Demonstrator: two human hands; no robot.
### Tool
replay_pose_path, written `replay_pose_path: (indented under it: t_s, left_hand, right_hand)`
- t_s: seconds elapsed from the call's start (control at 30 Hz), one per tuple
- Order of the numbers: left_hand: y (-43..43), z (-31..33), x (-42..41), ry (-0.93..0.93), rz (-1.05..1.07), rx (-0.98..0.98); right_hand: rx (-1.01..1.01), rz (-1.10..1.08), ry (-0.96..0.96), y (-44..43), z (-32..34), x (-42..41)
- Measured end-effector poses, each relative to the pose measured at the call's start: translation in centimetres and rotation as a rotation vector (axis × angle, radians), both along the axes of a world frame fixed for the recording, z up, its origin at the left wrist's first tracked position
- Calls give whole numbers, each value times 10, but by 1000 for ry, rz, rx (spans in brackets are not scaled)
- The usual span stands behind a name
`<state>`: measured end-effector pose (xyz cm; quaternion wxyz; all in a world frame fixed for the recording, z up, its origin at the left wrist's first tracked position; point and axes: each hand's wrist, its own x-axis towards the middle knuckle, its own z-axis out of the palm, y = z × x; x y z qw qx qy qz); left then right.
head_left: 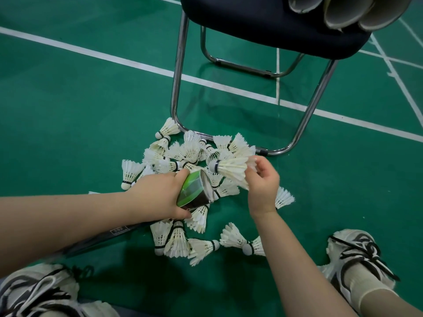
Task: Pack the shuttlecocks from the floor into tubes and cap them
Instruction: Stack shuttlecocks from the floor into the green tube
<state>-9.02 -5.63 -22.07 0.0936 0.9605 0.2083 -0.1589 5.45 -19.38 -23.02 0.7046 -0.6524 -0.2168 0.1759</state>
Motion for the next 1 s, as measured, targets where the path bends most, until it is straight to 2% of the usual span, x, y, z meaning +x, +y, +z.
replay_pose_path:
  t_s: [0.07, 0.17, 0.33, 0.5, 0.6, 0.7, 0.77, 0.9, 1.0]
  left_hand:
    - [-3, 4, 0, -25, 3, -3]
    - [-8, 8, 2, -66, -19, 22]
    - [-13, 8, 2, -106, -61, 28]
    - [-16, 5, -2, -132, -106, 49]
    - [-13, 7, 2, -132, -71, 28]
    - [-7, 10, 4, -141, -21, 33]
    - [-3, 11, 4, -153, -3, 29]
    - [-2, 13, 5, -201, -3, 17]
    - [-4, 14, 6, -202, -15, 34]
  right_hand:
    - [-50, 203, -26, 1, 7, -2]
    - [-165, 321, -35, 1, 0, -8]
    - [-305, 196, -145, 4, -15, -22]
    - [-502, 237, -205, 6, -22, -24]
    - [-312, 107, -194, 2, -18, -29]
    - [-158, 35, -397, -3, -15, -31]
    - [-180, 94, -511, -3, -17, -37]
    - [-263, 189, -602, -3, -27, -50]
    - [-283, 262, -541, 1, -30, -55]
